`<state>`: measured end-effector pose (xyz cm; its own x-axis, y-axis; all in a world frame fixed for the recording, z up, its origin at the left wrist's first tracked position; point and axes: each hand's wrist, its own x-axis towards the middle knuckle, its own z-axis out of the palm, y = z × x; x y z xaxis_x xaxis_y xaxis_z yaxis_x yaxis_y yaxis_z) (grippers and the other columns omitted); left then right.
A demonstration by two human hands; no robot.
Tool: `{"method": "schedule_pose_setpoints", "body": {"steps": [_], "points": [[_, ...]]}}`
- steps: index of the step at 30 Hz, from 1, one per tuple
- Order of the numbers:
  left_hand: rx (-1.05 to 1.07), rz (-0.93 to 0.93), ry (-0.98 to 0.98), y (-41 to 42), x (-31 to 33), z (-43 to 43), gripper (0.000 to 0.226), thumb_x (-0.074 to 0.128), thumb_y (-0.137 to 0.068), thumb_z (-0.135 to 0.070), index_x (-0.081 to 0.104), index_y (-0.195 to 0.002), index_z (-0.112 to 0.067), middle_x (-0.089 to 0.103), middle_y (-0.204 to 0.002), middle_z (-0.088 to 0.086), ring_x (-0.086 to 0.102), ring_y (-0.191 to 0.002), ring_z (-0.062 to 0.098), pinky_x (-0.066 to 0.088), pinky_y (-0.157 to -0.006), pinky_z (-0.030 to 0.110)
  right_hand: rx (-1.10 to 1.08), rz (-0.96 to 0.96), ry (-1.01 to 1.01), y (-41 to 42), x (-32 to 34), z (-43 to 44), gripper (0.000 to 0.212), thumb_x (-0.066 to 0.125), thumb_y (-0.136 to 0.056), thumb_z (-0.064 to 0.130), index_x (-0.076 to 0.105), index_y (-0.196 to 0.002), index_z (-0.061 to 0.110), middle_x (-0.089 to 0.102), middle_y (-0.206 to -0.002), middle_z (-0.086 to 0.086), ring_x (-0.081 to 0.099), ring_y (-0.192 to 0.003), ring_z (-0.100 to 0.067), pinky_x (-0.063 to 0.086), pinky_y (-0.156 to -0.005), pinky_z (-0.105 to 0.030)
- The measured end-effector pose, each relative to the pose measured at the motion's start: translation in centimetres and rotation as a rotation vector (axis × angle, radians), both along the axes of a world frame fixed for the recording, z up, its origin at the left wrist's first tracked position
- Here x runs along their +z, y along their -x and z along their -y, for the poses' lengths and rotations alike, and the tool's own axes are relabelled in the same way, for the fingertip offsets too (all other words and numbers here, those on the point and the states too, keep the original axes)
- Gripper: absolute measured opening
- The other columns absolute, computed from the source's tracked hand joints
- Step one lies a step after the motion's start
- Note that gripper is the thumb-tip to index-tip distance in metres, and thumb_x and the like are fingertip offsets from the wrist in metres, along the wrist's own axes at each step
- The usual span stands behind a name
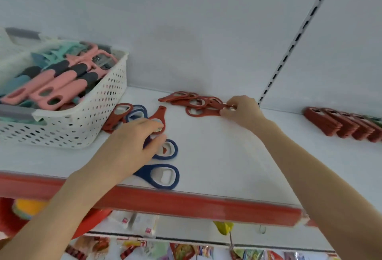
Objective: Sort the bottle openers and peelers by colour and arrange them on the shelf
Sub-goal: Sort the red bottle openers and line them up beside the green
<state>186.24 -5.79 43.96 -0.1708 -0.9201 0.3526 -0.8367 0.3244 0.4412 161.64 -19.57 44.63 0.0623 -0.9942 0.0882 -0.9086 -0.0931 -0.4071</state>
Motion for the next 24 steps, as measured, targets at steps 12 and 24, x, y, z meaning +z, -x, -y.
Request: {"method": "schedule_pose_setpoints", "body": {"steps": [12, 24], "points": [[-0.186, -0.424, -0.459, 1.7, 1.0, 3.8, 0.025, 0.066, -0.08, -0.029, 0.064, -0.103, -0.018, 0.067, -0.075, -0.004, 0.064, -0.065, 0.009, 0.055, -0.064, 0.026, 0.462, 0.197, -0.163, -4.9, 3.4, -8.1, 0.031, 0.075, -0.075, 0.02, 0.064, -0.103, 0.015, 0.064, -0.099, -0.003, 0.059, -0.094, -0.02, 0.047, -0.087, -0.032], [-0.037, -1.029, -0.629, 0.4, 1.6, 2.2, 0.025, 0.048, -0.089, 0.009, 0.056, -0.105, -0.008, 0.072, -0.086, 0.01, 0.071, -0.072, 0.02, 0.058, -0.059, 0.027, 0.067, -0.079, -0.15, -2.8, -1.2, 2.4, 0.045, 0.058, -0.085, 0.043, 0.054, -0.122, 0.019, 0.058, -0.118, -0.005, 0.053, -0.109, -0.025, 0.043, -0.084, -0.03]]}}
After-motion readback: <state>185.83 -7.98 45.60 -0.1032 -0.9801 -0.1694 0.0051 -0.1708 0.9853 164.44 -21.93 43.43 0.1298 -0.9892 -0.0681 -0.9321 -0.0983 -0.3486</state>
